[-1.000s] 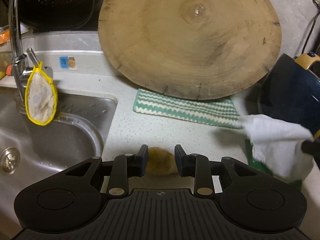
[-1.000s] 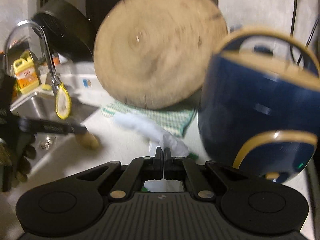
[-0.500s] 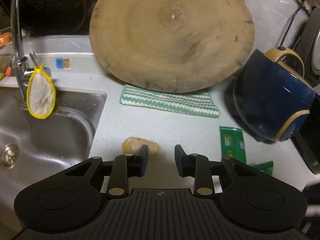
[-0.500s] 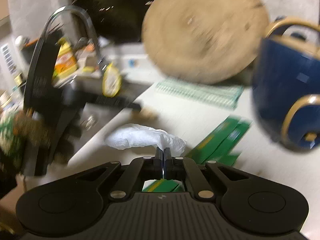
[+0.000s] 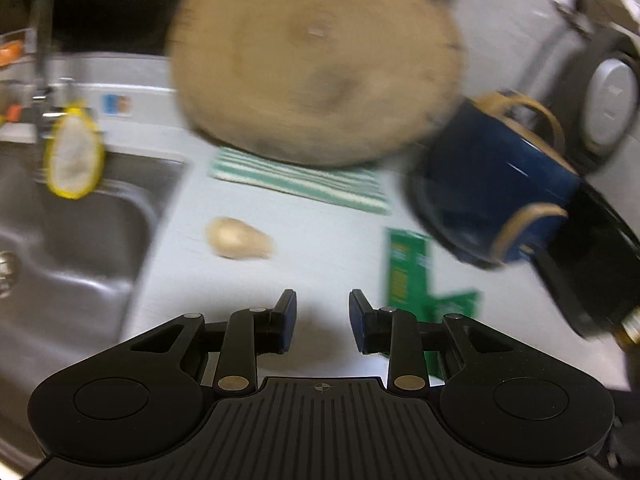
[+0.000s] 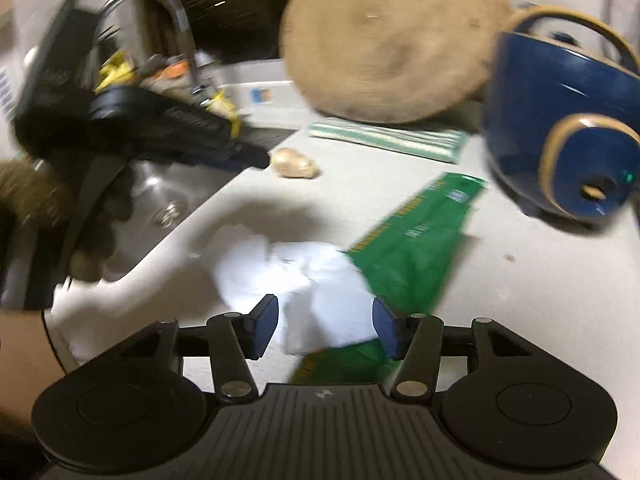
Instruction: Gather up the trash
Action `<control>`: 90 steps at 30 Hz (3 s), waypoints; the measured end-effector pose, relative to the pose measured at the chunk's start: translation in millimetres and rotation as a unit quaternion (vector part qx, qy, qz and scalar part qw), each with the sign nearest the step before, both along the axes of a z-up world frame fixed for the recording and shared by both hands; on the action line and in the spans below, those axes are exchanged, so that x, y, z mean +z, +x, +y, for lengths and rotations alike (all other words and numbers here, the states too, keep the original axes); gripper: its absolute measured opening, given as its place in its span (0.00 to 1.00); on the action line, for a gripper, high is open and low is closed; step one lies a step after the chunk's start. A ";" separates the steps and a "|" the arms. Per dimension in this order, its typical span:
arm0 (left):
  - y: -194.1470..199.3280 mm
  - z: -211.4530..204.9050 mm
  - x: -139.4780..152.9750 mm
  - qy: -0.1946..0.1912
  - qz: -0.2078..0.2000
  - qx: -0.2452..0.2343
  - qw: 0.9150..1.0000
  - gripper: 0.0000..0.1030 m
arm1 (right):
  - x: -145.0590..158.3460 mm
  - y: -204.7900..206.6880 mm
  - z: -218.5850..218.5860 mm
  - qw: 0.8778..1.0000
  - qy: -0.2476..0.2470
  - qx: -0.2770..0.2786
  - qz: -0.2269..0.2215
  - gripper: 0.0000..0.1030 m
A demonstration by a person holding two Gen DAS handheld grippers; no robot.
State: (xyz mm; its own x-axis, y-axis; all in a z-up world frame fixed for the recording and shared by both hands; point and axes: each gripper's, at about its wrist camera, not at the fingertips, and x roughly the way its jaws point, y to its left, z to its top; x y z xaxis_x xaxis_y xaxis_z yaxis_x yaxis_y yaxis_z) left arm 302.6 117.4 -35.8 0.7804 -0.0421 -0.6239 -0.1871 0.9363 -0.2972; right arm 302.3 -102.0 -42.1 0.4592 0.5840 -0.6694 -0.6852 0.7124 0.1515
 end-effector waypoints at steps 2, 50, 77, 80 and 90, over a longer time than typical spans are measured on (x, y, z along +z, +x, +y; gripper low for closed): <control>3.1 -18.0 0.9 0.000 0.009 -0.035 0.999 0.32 | -0.8 4.8 -12.8 1.000 0.007 -0.022 0.006 0.54; 42.7 -169.1 -37.5 0.127 0.091 -0.203 0.967 0.35 | -44.4 67.3 -143.0 0.965 0.016 -0.252 0.064 0.84; -1.0 -170.6 -27.0 0.129 0.121 -0.254 0.951 0.32 | -32.1 60.3 -139.0 0.973 0.031 -0.223 0.058 0.80; 1.7 -177.4 -36.0 0.132 0.135 -0.253 0.949 0.41 | -29.0 56.3 -141.6 0.969 0.003 -0.244 0.028 0.80; 9.4 -187.2 -40.9 0.168 0.149 -0.260 0.939 0.53 | -34.8 53.8 -151.5 0.963 -0.012 -0.266 0.037 0.80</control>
